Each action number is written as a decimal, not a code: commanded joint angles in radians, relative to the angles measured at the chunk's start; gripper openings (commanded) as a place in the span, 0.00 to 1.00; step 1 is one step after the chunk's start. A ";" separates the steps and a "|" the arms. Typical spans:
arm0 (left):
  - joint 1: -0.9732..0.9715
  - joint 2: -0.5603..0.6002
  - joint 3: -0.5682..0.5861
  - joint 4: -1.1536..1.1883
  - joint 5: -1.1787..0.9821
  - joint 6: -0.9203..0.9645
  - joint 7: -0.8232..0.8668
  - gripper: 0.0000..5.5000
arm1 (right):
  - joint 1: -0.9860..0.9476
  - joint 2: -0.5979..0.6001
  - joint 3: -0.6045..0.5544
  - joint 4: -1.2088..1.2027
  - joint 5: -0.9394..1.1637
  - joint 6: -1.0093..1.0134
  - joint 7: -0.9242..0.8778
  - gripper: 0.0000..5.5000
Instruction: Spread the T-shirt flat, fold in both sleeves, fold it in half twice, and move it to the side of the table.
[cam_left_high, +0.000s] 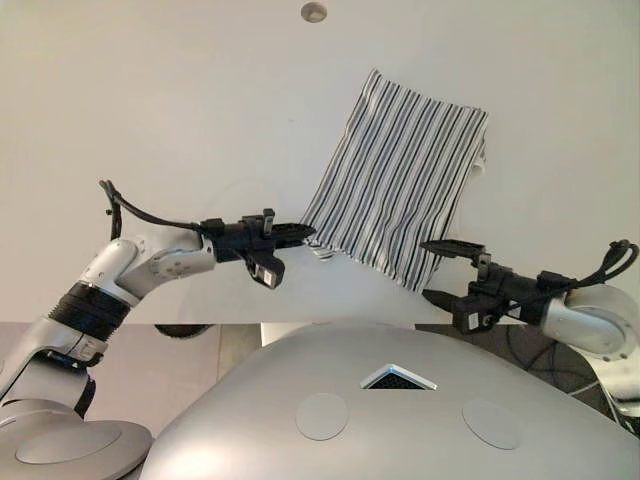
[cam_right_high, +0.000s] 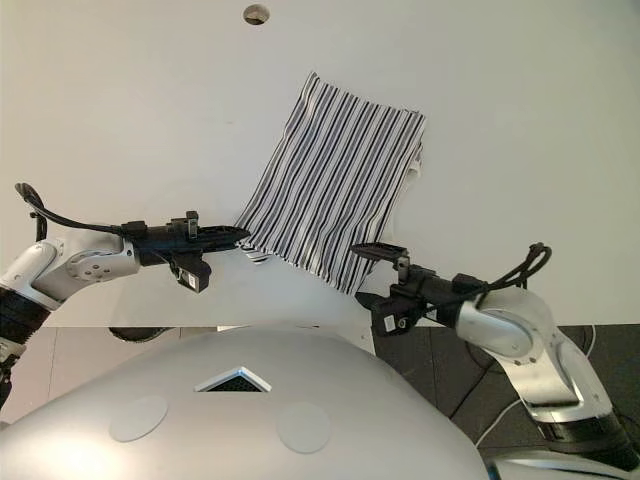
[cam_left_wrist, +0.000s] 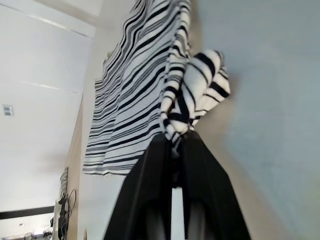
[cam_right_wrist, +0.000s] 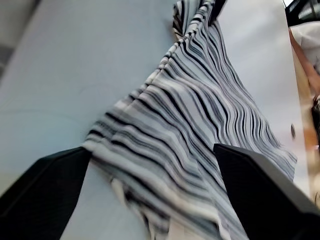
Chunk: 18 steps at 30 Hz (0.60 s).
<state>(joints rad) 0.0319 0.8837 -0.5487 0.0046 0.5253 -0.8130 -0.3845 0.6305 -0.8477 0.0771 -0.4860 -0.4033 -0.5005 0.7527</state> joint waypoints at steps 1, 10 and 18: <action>0.077 -0.002 -0.049 0.035 0.088 0.033 -0.067 0.01 | -0.025 -0.004 0.055 0.056 -0.100 -0.025 -0.020 0.83; 0.081 0.009 -0.028 0.029 0.077 0.035 -0.076 0.01 | -0.045 -0.073 0.093 0.207 -0.223 -0.047 -0.069 0.83; 0.088 0.018 -0.006 0.025 0.074 0.032 -0.078 0.01 | -0.125 -0.099 0.141 0.337 -0.270 -0.034 -0.124 0.83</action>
<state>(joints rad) 0.0642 0.8843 -0.5203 -0.0140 0.5228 -0.8132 -0.3967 0.4888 -0.8928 0.1659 -0.3220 -0.4779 -0.6368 0.5516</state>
